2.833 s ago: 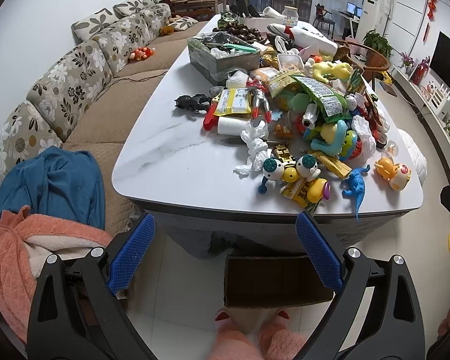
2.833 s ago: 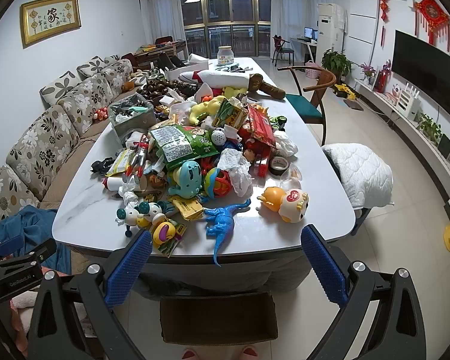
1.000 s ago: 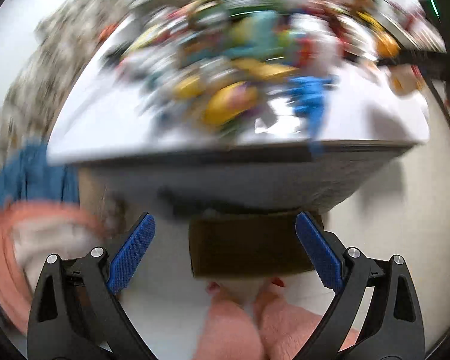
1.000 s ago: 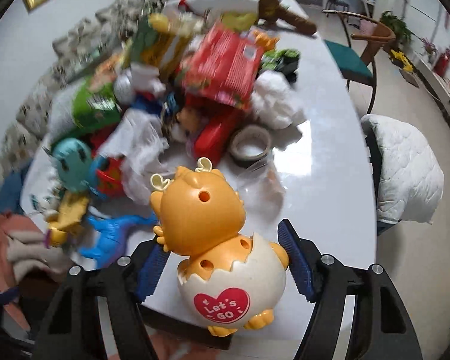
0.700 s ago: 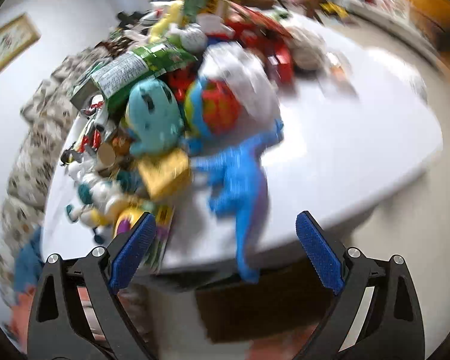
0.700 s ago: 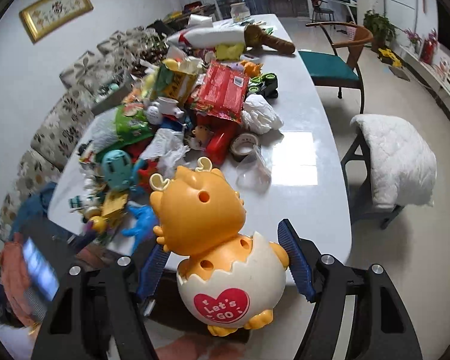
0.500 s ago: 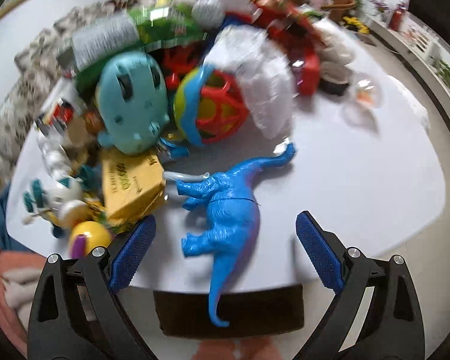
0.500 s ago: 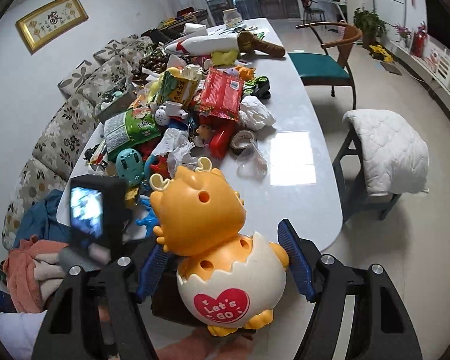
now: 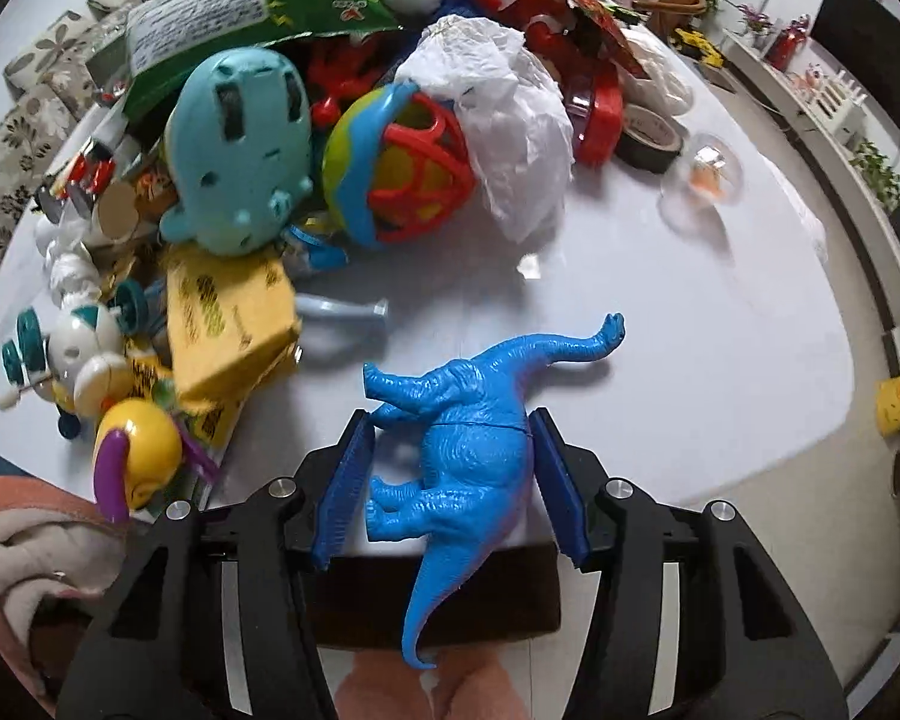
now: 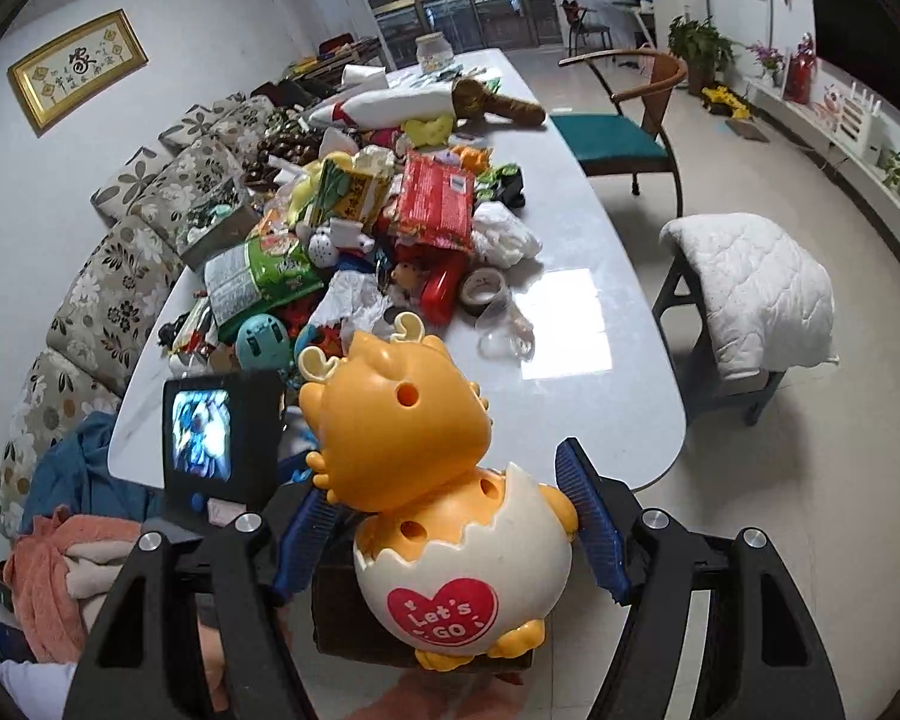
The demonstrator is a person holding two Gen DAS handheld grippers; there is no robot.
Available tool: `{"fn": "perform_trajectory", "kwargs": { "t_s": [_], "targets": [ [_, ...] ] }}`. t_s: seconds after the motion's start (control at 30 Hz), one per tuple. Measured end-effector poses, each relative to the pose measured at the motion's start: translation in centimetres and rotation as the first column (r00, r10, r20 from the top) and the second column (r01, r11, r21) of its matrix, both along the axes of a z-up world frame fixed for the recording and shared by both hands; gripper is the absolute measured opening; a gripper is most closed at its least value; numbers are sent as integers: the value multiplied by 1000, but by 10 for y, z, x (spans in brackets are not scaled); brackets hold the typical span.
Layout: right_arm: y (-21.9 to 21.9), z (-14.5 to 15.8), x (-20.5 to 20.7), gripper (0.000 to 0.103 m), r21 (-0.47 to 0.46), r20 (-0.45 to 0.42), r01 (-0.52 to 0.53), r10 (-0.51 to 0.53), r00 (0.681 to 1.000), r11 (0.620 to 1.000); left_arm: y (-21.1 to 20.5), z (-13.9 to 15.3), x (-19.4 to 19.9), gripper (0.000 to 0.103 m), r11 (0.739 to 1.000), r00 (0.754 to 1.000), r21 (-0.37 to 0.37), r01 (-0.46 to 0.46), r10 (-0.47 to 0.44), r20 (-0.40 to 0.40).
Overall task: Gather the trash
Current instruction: 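Grasp the blue dinosaur with the left gripper while the right gripper holds the chick, then lower both tools into the cardboard box and open both grippers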
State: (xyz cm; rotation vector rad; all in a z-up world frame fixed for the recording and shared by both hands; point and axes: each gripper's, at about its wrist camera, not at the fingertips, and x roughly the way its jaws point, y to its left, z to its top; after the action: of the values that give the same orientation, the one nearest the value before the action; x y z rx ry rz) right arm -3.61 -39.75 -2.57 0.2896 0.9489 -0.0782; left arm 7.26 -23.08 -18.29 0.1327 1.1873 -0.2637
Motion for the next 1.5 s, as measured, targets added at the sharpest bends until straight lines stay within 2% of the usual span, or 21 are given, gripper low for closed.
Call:
{"fn": "perform_trajectory", "kwargs": {
  "t_s": [0.1, 0.2, 0.33, 0.43, 0.53, 0.63, 0.67, 0.77, 0.8, 0.83, 0.87, 0.9, 0.97, 1.0, 1.07, 1.17, 1.23, 1.37, 1.43, 1.47, 1.5],
  "targets": [
    [-1, 3, -8, 70, -4, 6, 11, -11, 1000, 1000, 15, 13, -19, 52, 998, 999, -42, 52, -51, 10],
    [3, -2, -18, 70, -49, -18, 1, -2, 1000, 999, 23, 32, -52, 52, 985, 988, -81, 151, -149, 35],
    [23, -38, -38, 70, -79, -113, -60, 51, 992, 995, 65, 35, -97, 52, 976, 981, -99, 194, -196, -2],
    [40, -89, -47, 70, -32, -215, -95, 86, 973, 995, 103, -3, -114, 52, 986, 982, -38, 160, -163, -97],
    [61, -160, -50, 69, 29, -319, -119, 122, 940, 992, 140, -70, -121, 52, 997, 971, 14, 71, -66, -228],
    [80, -242, -42, 69, 70, -404, -140, 156, 901, 988, 171, -139, -119, 52, 996, 953, 87, 3, 23, -302],
    [85, -269, -38, 69, 79, -414, -150, 169, 894, 986, 179, -173, -117, 52, 993, 936, 117, -29, 68, -345],
    [93, -344, -23, 69, 96, -479, -142, 171, 861, 985, 191, -235, -113, 54, 986, 903, 152, -62, 120, -413],
    [93, -372, -16, 74, 67, -504, -132, 147, 851, 989, 190, -255, -108, 56, 985, 897, 163, -59, 124, -424],
    [93, -386, -11, 79, 44, -511, -123, 128, 850, 991, 192, -267, -109, 67, 982, 892, 176, -60, 132, -432],
    [93, -394, -8, 88, 36, -508, -120, 121, 853, 992, 191, -287, -102, 69, 977, 884, 202, -64, 149, -444],
    [93, -404, -3, 90, 26, -504, -118, 115, 856, 993, 194, -299, -100, 70, 973, 879, 221, -65, 161, -448],
    [93, -417, 4, 90, 9, -531, -116, 103, 841, 993, 196, -320, -91, 70, 971, 869, 226, -71, 172, -464],
    [93, -420, 9, 90, 14, -543, -111, 101, 834, 994, 197, -323, -89, 70, 969, 866, 238, -66, 174, -468],
    [92, -412, 12, 90, 23, -530, -105, 101, 842, 994, 201, -325, -80, 70, 964, 872, 260, -51, 170, -459],
    [92, -381, 11, 90, 31, -496, -116, 115, 861, 993, 200, -303, -80, 70, 968, 887, 245, -60, 164, -431],
    [94, -343, 8, 90, 58, -457, -133, 145, 877, 989, 201, -280, -83, 70, 972, 896, 225, -62, 153, -417],
    [111, -242, 2, 91, 85, -320, -222, 238, 917, 971, 205, -196, -97, 73, 982, 934, 176, -67, 124, -336],
    [125, -180, 4, 93, 68, -212, -281, 290, 933, 957, 209, -153, -105, 79, 987, 953, 136, -86, 121, -278],
    [129, -161, 8, 96, 58, -177, -293, 299, 938, 954, 214, -121, -109, 81, 989, 967, 109, -102, 124, -223],
    [134, -136, 11, 98, 57, -118, -302, 307, 944, 952, 213, -104, -111, 87, 989, 973, 100, -109, 127, -193]
  ]
}}
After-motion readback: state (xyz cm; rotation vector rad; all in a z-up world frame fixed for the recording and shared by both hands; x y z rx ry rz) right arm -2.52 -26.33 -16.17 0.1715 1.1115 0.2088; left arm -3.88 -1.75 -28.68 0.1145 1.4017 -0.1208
